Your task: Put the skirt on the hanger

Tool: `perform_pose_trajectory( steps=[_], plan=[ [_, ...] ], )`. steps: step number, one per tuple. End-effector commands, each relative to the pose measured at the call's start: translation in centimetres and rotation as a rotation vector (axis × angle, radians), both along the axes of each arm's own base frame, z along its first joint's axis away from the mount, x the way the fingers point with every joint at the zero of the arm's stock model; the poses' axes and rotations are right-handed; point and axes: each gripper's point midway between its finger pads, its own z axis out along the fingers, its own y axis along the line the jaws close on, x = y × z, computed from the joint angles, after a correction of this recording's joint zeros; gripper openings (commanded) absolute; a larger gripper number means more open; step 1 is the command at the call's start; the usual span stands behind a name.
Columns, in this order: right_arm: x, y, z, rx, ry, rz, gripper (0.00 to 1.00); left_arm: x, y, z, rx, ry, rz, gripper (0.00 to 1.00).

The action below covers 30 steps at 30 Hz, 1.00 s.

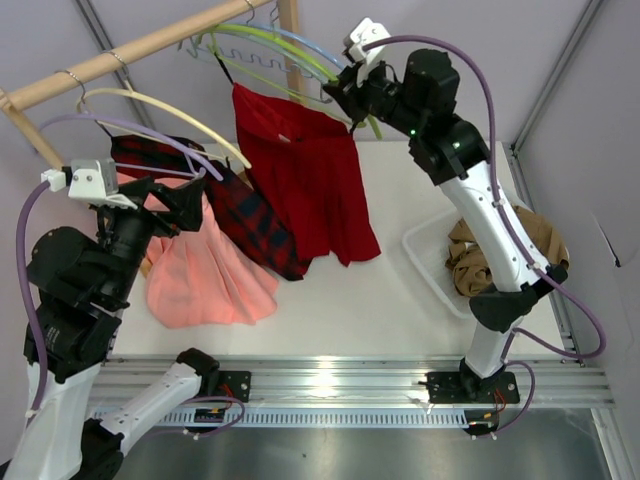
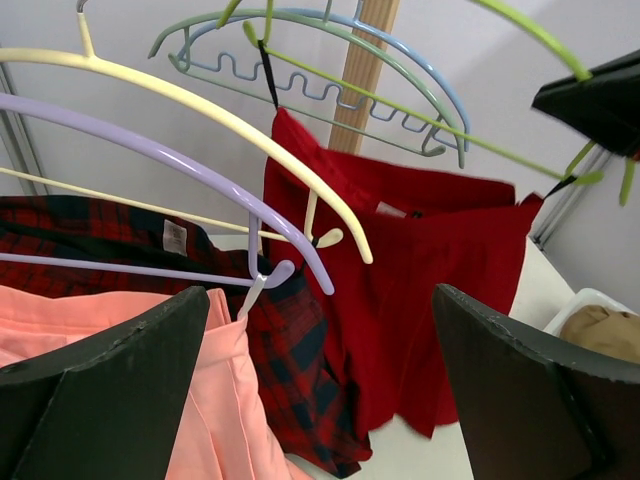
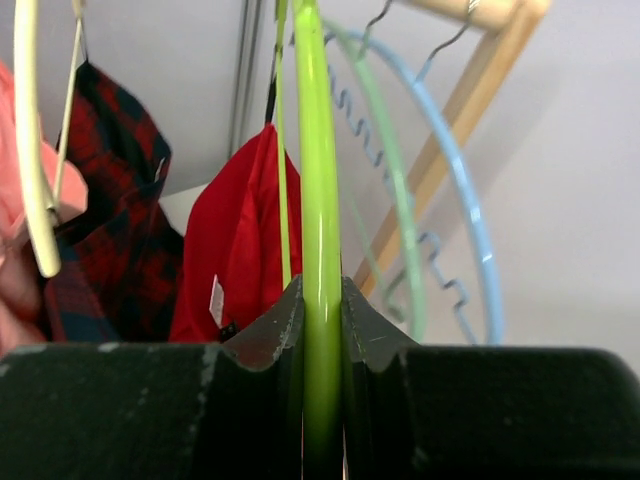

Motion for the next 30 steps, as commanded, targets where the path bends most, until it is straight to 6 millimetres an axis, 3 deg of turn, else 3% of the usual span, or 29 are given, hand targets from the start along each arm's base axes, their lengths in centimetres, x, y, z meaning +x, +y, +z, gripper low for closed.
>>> perform_pose_trajectory(
  steps=[1,4,11,14,18,23,28,30],
  plan=[
    [-2.9,-3.7,12.7,0.219,-0.348,0.029,0.00,0.2,0.1,-0.3,0.006,0.005,0.008,0.99],
    [-2.9,-3.3,13.2,0.252,-0.358,0.069,0.00,0.1,0.2,-0.2,0.004,0.004,0.010,1.00],
    [-1.6,0.8,11.8,0.313,-0.315,0.184,0.00,0.2,0.6,-0.7,0.014,0.024,0.034,1.00],
    [-2.1,2.9,11.4,0.309,-0.326,0.221,0.00,-0.2,0.9,-1.0,0.021,0.035,0.042,0.99],
    [-1.1,6.2,8.3,0.254,-0.295,0.230,0.00,-0.5,1.6,-2.1,0.025,0.059,0.071,0.99],
    [0.6,8.4,5.6,0.208,-0.283,0.194,0.00,-1.7,2.7,-2.9,0.019,0.076,0.099,0.99],
    [0.8,10.2,5.7,0.235,-0.311,0.191,0.00,-2.7,3.4,-4.3,0.028,0.102,0.110,1.00],
    [0.6,10.2,6.7,0.260,-0.336,0.182,0.00,-3.4,3.5,-4.9,0.024,0.109,0.102,1.00]
  ],
)
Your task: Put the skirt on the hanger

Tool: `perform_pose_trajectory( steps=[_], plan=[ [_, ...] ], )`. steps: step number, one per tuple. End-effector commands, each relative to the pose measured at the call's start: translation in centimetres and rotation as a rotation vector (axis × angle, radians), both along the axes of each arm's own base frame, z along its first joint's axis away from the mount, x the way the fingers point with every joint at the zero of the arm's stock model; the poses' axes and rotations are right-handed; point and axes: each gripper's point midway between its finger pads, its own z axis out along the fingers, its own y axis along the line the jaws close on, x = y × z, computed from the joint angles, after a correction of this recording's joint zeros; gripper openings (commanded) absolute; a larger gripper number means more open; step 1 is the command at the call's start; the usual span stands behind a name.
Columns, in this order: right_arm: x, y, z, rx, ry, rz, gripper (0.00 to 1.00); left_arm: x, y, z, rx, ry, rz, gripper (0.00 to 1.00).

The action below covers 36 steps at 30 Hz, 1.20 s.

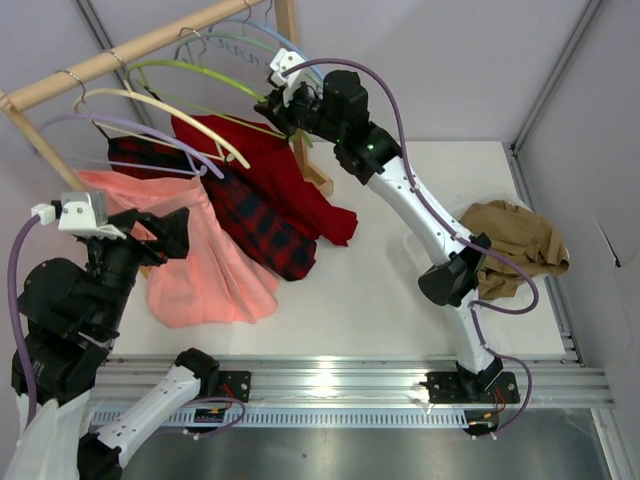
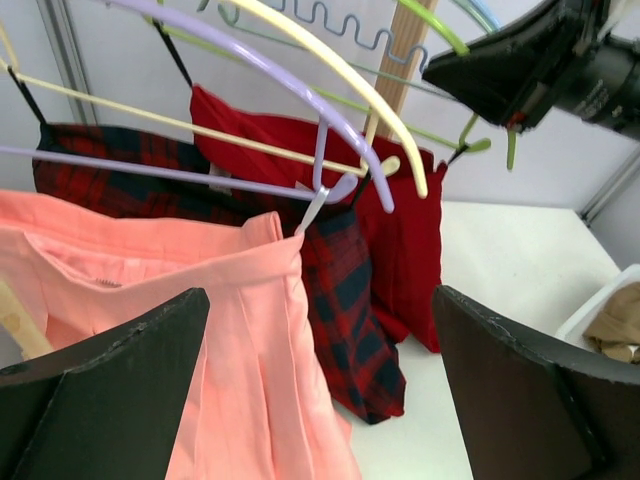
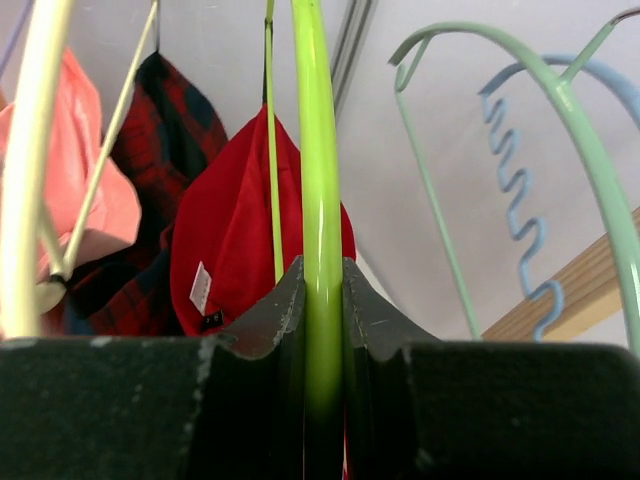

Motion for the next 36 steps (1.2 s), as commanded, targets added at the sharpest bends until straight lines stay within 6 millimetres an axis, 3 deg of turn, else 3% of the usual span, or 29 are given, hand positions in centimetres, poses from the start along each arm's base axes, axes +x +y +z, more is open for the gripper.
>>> perform_pose_trajectory(
  steps=[1,7,10,17,22,30,36],
  plan=[
    [-2.5,-2.0,12.1,0.268,-0.293,-0.031,0.00,-0.7,0.5,-2.2,0.010,0.050,0.011,1.00],
    [-3.0,-1.9,14.1,0.351,-0.363,-0.050,0.00,-1.3,-0.4,-4.4,0.008,0.076,-0.050,0.99],
    [-2.8,-1.2,13.7,0.354,-0.372,-0.058,0.00,-1.0,-0.9,-5.6,0.017,0.104,-0.065,0.99],
    [-2.4,1.1,11.9,0.351,-0.371,-0.047,0.00,-0.8,-1.9,-7.1,0.022,0.113,-0.117,1.00],
    [-1.7,3.7,8.7,0.304,-0.361,-0.047,0.00,-1.3,-1.5,-7.9,0.010,0.114,-0.103,1.00],
    [0.2,3.6,7.0,0.267,-0.320,-0.143,0.00,-3.8,0.2,-8.6,-0.033,0.080,-0.072,0.99],
    [0.4,3.8,5.7,0.206,-0.298,-0.172,0.00,-4.0,0.8,-8.9,-0.017,0.081,-0.050,1.00]
  ],
)
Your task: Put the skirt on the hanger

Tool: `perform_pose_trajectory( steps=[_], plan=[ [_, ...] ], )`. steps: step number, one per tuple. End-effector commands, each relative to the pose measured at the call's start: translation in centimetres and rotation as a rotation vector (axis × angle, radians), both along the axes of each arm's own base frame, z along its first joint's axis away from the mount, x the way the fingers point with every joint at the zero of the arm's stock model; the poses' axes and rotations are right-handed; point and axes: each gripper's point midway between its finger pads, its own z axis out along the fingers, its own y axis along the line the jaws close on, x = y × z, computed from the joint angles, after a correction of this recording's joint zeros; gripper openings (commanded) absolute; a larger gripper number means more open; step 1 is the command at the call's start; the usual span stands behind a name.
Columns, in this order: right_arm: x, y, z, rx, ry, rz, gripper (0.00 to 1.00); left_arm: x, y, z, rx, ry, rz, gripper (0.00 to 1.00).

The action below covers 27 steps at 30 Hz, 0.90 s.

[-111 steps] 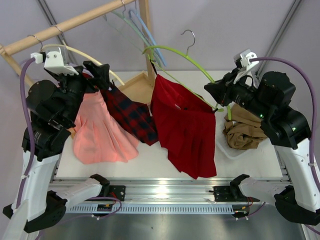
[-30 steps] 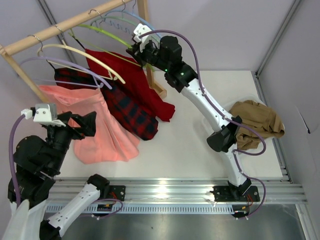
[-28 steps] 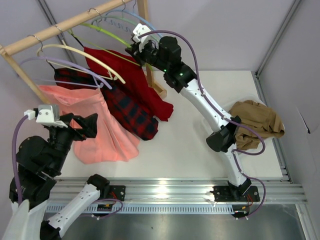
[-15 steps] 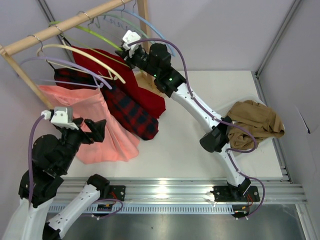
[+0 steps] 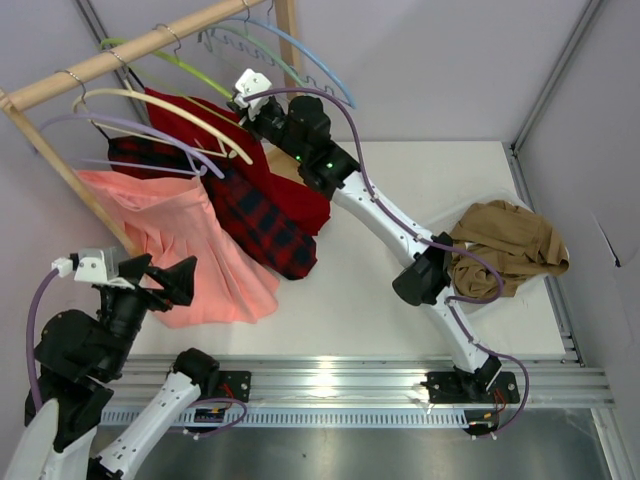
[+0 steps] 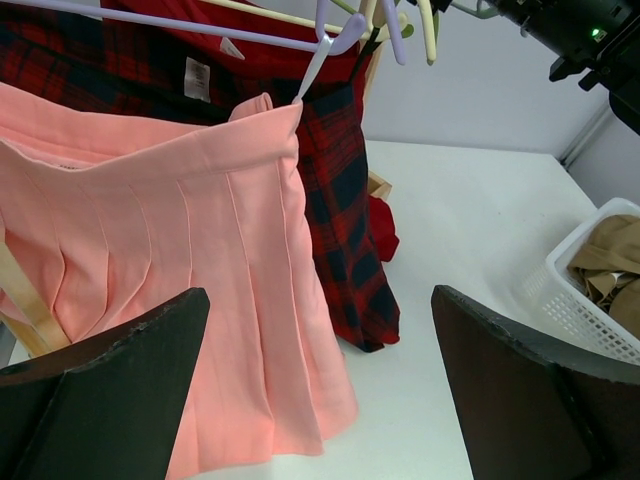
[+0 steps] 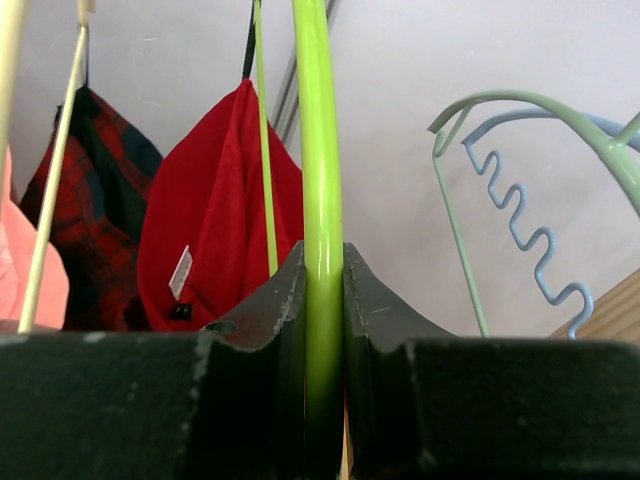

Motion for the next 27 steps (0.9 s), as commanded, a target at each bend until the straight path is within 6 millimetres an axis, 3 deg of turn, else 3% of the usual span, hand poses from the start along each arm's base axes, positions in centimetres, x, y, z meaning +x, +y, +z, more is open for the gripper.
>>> perform_pose_trajectory(
  steps=[1,6,7,8,9,10,11,12,15,16,21,22,26,27],
  plan=[
    [-1.6,-1.8,6.1,0.107,-0.119,-0.055,0.00,0.2,0.3,-0.6,0.007,0.024,0.023,1.00],
    [-1.7,-0.8,5.0,0.103,-0.093,-0.058,0.02,-0.2,0.6,-0.7,0.002,0.020,0.029,0.99],
    [-1.8,-0.8,5.1,0.113,-0.078,-0.058,0.13,-0.4,0.7,-0.5,0.000,0.014,0.033,0.99],
    [-1.9,-1.0,5.1,0.110,-0.061,-0.056,0.31,-0.5,0.8,-0.4,-0.001,0.011,0.033,1.00],
    [-2.5,-1.6,6.3,0.126,-0.060,-0.052,0.66,-0.5,0.9,-0.4,0.001,0.012,0.034,0.99],
    [-3.0,-2.1,7.1,0.137,-0.061,-0.050,0.77,-0.6,1.0,-0.1,-0.002,0.007,0.039,0.99],
    [-3.3,-2.4,7.1,0.124,-0.032,-0.048,0.97,-0.6,0.9,0.0,0.000,0.007,0.037,0.99],
    [-4.3,-3.5,8.8,0.137,-0.037,-0.042,0.99,-0.5,0.9,0.1,-0.001,0.005,0.037,0.99],
    [-6.4,-4.6,9.8,0.109,-0.005,-0.007,0.99,0.0,0.5,0.0,-0.010,0.010,0.034,0.99],
    [-7.9,-6.0,11.9,0.127,-0.016,0.003,0.99,0.4,0.4,-0.1,-0.012,0.018,0.037,1.00],
    [-12.0,-9.4,14.6,0.134,0.014,0.042,0.99,1.7,1.0,0.6,-0.046,0.046,0.119,0.99],
    [-12.9,-10.9,15.6,0.149,0.013,0.039,0.99,1.8,1.0,0.8,-0.046,0.047,0.119,1.00],
    [-14.1,-14.5,16.6,0.150,0.040,-0.034,0.99,2.5,-0.9,2.6,-0.049,0.024,0.032,0.99],
    [-13.9,-15.5,16.7,0.155,0.048,-0.067,0.99,2.2,-1.1,4.1,-0.035,-0.013,0.007,0.99]
  ],
)
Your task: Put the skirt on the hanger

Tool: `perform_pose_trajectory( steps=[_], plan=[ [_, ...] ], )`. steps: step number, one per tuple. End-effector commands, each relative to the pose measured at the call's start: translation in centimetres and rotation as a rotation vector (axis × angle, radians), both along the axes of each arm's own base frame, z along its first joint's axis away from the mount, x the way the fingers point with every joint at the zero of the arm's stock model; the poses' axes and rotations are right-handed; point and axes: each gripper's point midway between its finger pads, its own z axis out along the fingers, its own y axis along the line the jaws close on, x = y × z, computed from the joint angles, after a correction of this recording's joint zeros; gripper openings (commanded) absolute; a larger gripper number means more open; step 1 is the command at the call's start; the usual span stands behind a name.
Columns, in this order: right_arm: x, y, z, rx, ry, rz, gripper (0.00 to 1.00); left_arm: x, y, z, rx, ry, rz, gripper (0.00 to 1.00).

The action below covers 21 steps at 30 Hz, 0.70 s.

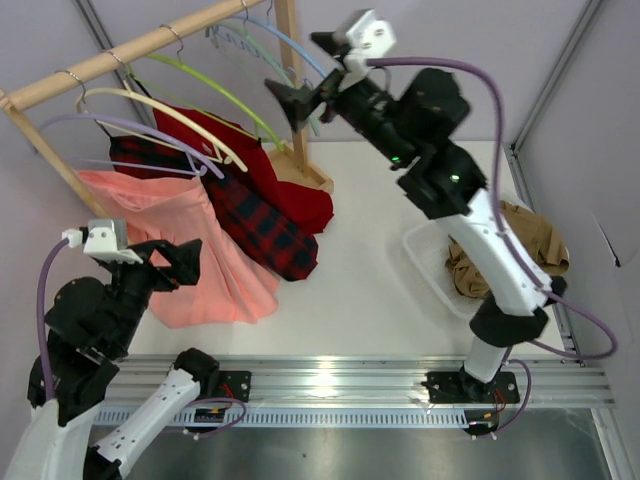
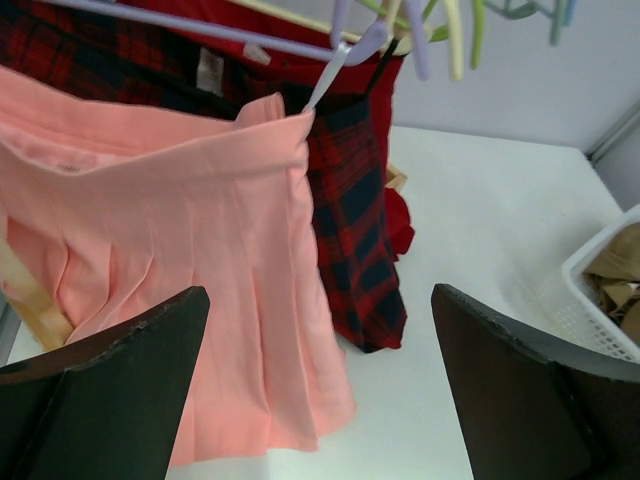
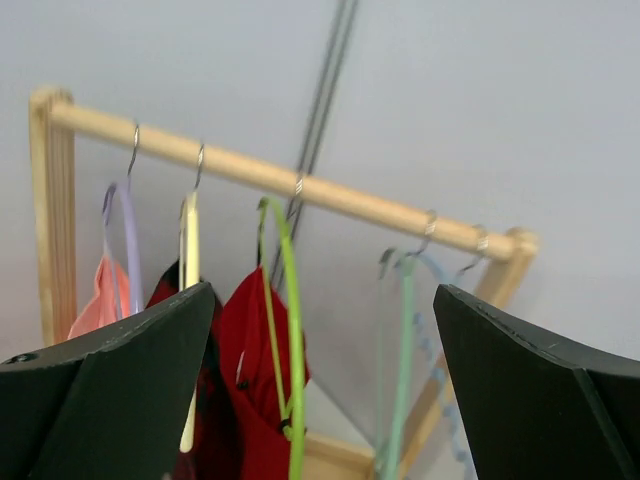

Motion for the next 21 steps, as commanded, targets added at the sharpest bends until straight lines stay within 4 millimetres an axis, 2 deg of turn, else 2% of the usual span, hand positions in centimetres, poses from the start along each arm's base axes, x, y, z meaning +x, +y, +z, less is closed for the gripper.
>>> perform_pose_trajectory(
  steps=[1,2,3,4,6,7,8,9,10,11,13,14,16,18,20,21],
  plan=[
    [0.6,-4.5,0.1,0.019,0.079,-0.136,0.99,0.4,-1.5,4.7,-0.019,-0.106,-0.077,1.00],
    [0.6,-6.1,0.3,0.031,0.098,-0.163,0.99,0.5,-1.8,5.6,-0.010,-0.118,-0.094,0.99],
    [0.9,-7.2,0.1,0.063,0.146,-0.169,0.99,-0.7,-1.6,9.1,-0.027,-0.195,-0.116,1.00],
    [2.7,-9.6,-0.5,0.075,0.182,-0.223,0.99,0.7,-2.6,9.3,-0.004,-0.160,-0.133,1.00],
    [3.6,-12.8,-2.0,0.105,0.252,-0.259,0.99,-0.1,-3.2,13.6,-0.014,-0.232,-0.187,0.99],
    [3.8,-13.9,-2.3,0.153,0.295,-0.243,0.99,1.9,-4.2,13.3,0.008,-0.186,-0.191,0.99],
    [4.9,-17.1,-4.2,0.158,0.330,-0.316,0.99,2.2,-4.2,14.1,0.006,-0.192,-0.181,1.00],
    [5.1,-18.4,-5.0,0.182,0.358,-0.336,0.99,3.0,-3.9,14.2,0.007,-0.182,-0.147,0.99],
    [5.2,-19.7,-5.6,0.221,0.382,-0.355,0.99,4.3,-4.5,13.7,0.019,-0.151,-0.145,0.99],
    [5.3,-22.0,-7.8,0.217,0.420,-0.396,0.99,4.8,-5.0,13.5,0.021,-0.135,-0.162,0.99],
    [5.0,-23.5,-10.1,0.224,0.478,-0.411,0.99,5.7,-6.2,12.5,0.014,-0.099,-0.196,0.99],
    [4.7,-25.3,-12.2,0.222,0.513,-0.452,0.99,5.9,-6.8,12.6,0.006,-0.108,-0.220,1.00],
    [4.1,-26.3,-14.7,0.213,0.558,-0.468,0.99,6.2,-7.8,11.7,0.014,-0.100,-0.261,1.00],
    [2.6,-27.3,-17.5,0.224,0.596,-0.491,0.99,6.1,-7.5,12.1,0.021,-0.136,-0.256,0.99],
    [1.4,-28.1,-18.9,0.275,0.614,-0.517,0.99,6.2,-6.7,12.1,0.036,-0.151,-0.218,0.99],
    [0.1,-28.7,-20.7,0.285,0.631,-0.528,0.99,6.4,-6.6,11.7,0.041,-0.150,-0.209,1.00]
  ],
)
